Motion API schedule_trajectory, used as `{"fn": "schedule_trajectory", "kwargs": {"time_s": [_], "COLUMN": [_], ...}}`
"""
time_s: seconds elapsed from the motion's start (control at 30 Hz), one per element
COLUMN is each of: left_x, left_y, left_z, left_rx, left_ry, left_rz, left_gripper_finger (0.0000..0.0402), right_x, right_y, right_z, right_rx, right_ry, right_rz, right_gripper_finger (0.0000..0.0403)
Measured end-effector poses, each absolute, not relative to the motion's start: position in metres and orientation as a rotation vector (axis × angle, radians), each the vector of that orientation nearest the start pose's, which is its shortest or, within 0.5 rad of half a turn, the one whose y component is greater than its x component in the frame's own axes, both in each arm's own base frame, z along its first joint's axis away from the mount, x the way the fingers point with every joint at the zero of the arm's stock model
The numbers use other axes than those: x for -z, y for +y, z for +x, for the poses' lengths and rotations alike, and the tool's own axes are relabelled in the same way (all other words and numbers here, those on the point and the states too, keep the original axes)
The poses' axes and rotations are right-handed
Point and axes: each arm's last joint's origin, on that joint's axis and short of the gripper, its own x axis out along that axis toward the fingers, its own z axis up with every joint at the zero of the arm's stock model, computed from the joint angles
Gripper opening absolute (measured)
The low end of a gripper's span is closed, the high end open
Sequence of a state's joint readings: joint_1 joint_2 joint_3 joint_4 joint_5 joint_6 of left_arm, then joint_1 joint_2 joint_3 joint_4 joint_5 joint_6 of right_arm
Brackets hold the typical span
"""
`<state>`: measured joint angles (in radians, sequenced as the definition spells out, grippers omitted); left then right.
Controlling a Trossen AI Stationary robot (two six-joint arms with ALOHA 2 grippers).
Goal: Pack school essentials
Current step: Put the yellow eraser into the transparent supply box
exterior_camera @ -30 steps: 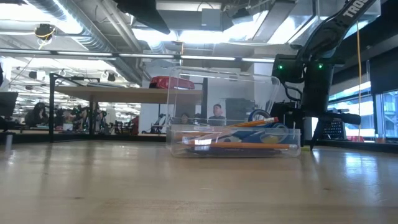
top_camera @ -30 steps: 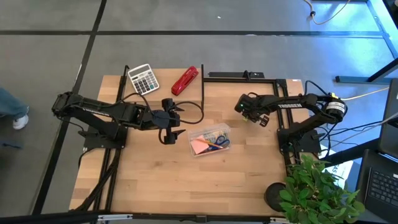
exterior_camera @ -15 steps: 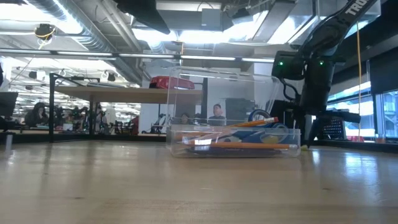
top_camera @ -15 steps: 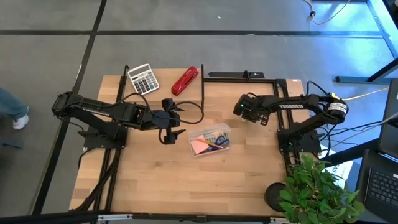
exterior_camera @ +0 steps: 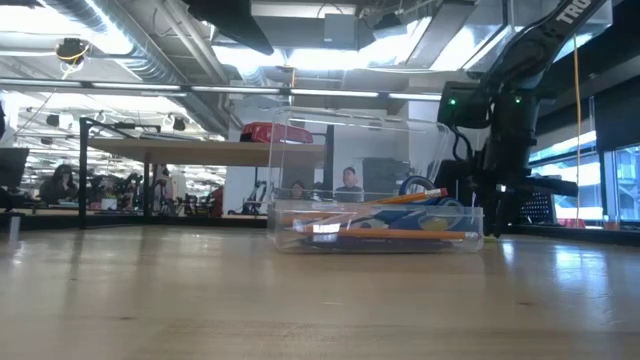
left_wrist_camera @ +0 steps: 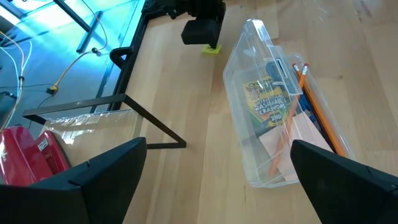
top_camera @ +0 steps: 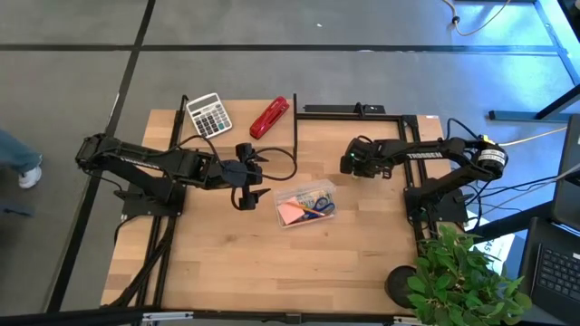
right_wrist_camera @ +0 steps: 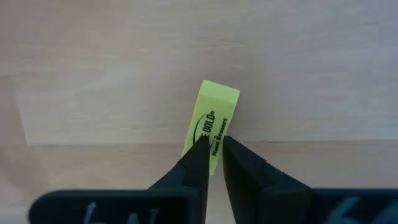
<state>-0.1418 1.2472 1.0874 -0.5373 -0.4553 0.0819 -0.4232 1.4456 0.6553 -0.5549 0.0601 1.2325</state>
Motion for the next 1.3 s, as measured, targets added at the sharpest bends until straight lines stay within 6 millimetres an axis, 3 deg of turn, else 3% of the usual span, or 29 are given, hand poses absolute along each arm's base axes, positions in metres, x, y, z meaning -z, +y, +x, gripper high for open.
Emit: {"fn": "schedule_trajectory", "kwargs": {"time_s": [0.33, 0.83, 1.3], "left_x": [-0.3138, -0.3138, -0.3139], "left_y": [-0.0241, -0.0241, -0.024], "left_z": [0.2585, 0.2586, 0.2586], "left_rx": [-0.273, -0.274, -0.274], "left_ry": [0.682, 0.682, 0.682], "left_rz": [0.284, 0.284, 0.284], "left_gripper_finger": [0.0393, 0.0393, 0.0393], "right_x": [-0.1396, -0.1414, -0.136], "right_y": [-0.0929, -0.0926, -0.0958], "right_z": [0.2039, 0.2073, 0.208], "right_rx": [1.218, 1.192, 1.323], "right_ry": [0.901, 0.883, 0.813], "right_rz": [1.291, 1.378, 1.366], "right_gripper_finger": [0.0053, 0.0158, 0.0162]}}
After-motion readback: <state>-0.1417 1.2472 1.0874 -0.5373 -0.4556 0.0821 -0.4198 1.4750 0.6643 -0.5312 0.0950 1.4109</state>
